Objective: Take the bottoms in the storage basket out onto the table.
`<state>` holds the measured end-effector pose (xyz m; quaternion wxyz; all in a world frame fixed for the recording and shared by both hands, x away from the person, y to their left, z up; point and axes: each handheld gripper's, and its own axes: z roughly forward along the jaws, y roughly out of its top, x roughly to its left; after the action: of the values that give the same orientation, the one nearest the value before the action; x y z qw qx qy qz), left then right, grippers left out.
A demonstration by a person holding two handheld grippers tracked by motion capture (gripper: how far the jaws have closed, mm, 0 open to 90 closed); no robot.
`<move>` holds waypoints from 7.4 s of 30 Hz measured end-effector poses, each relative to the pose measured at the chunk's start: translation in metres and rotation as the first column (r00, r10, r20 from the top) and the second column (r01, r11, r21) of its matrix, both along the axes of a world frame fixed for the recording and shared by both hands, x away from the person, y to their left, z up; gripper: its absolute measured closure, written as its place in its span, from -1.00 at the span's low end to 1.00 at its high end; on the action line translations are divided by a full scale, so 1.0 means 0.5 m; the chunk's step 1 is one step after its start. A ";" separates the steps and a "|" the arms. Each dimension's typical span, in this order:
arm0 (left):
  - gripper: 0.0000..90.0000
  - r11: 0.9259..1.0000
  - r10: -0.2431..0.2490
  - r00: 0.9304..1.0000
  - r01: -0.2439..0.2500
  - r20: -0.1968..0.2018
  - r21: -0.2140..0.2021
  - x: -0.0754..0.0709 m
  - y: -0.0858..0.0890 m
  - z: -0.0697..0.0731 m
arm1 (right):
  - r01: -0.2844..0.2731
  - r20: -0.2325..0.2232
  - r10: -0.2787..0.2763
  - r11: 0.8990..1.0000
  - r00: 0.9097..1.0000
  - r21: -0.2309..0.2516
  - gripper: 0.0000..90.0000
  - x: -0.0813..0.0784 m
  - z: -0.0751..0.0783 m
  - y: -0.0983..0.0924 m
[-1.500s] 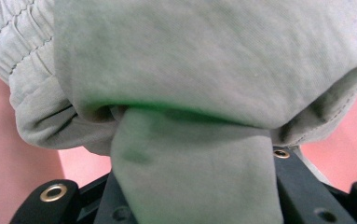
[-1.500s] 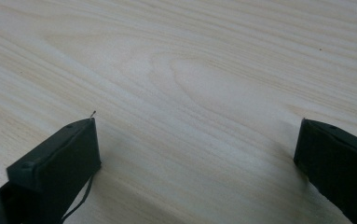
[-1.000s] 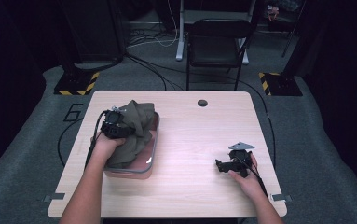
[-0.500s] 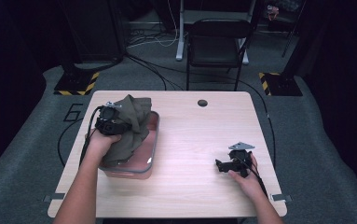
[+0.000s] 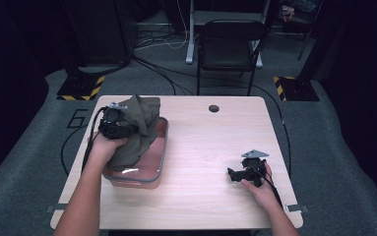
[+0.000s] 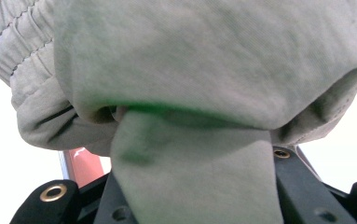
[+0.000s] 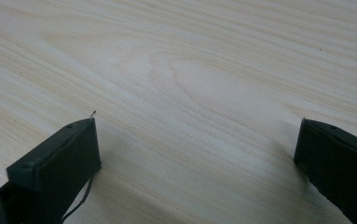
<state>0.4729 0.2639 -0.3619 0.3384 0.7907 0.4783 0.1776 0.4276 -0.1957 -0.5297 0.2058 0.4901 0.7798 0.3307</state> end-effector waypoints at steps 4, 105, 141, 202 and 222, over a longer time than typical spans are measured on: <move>0.48 1.000 -0.017 1.000 0.017 0.007 0.007 -0.001 -0.007 0.009 | 0.000 0.001 0.000 1.000 1.000 -0.001 -1.00 0.000 0.000 0.000; 0.47 0.956 -0.293 0.956 0.293 -0.008 0.023 0.004 -0.319 0.025 | 0.004 -0.002 -0.004 1.000 1.000 0.003 -1.00 0.000 0.000 0.000; 0.47 0.947 -0.321 0.946 0.321 -0.046 0.001 0.002 -0.383 -0.032 | 0.004 0.003 -0.004 1.000 1.000 0.002 -1.00 0.001 0.000 0.000; 0.46 0.961 -0.270 0.950 0.276 -0.157 0.017 0.010 -0.430 -0.197 | 0.000 0.000 0.000 1.000 1.000 0.000 -1.00 0.000 0.000 0.000; 0.44 0.972 -0.234 0.960 0.235 -0.155 -0.014 0.007 -0.420 -0.234 | 0.000 0.000 0.000 1.000 1.000 0.000 -1.00 0.000 0.000 0.000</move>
<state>0.4766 0.0540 -0.4789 0.3168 0.8540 0.4058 0.0751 0.4276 -0.1957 -0.5297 0.2058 0.4899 0.7799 0.3307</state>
